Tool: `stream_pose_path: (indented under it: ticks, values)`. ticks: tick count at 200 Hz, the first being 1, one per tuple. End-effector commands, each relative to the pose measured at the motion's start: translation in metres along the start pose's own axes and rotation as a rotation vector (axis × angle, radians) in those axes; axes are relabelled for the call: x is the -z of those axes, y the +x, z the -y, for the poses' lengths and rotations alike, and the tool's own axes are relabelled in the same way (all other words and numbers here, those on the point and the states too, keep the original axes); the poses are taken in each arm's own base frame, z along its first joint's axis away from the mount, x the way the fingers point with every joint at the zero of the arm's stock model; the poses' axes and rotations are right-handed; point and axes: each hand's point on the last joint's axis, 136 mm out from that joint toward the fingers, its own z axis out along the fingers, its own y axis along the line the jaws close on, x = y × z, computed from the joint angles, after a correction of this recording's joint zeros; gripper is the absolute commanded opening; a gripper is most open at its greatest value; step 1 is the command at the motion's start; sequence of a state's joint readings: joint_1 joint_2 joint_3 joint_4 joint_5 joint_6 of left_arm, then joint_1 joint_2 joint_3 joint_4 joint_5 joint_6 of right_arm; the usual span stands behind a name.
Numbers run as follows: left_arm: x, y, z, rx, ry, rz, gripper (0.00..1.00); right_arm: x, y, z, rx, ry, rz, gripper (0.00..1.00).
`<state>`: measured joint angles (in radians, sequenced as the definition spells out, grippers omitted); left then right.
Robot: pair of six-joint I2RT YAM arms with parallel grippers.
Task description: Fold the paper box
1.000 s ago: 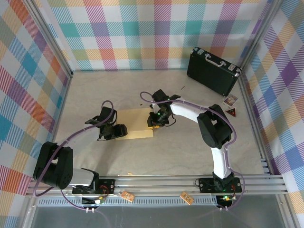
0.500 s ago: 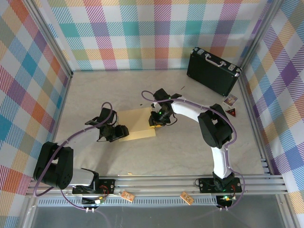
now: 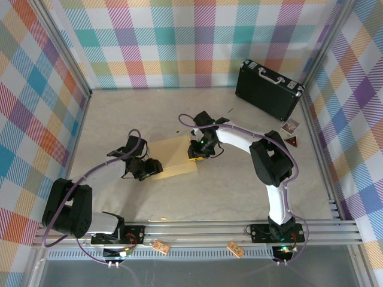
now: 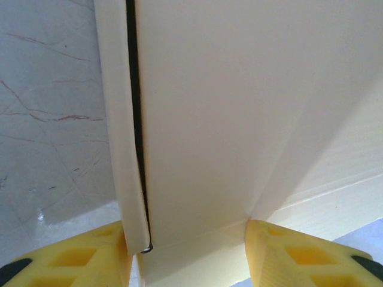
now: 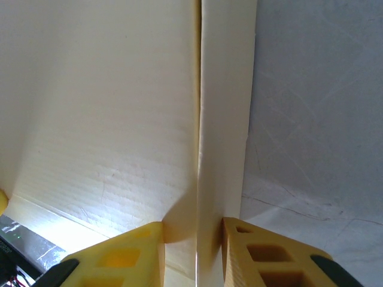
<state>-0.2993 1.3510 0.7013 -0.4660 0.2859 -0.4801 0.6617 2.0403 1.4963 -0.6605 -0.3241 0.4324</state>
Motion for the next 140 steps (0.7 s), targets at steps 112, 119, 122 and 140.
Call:
stream_pose_path:
  ticks: [112, 119, 122, 140]
  values:
    - [-0.003, -0.009, 0.004, -0.041, -0.011, 0.019, 0.51, -0.019, 0.021, 0.002, 0.005, 0.017, -0.087, 0.3]
    - [-0.005, -0.008, 0.004, -0.04, -0.008, 0.015, 0.5, -0.019, 0.021, 0.002, 0.004, 0.017, -0.088, 0.3]
    - [-0.006, -0.008, 0.004, -0.039, -0.006, 0.013, 0.5, -0.019, 0.021, 0.002, 0.004, 0.015, -0.087, 0.3]
    - [-0.009, -0.01, 0.006, -0.037, 0.004, 0.013, 0.49, -0.019, 0.021, 0.002, 0.004, 0.014, -0.087, 0.31]
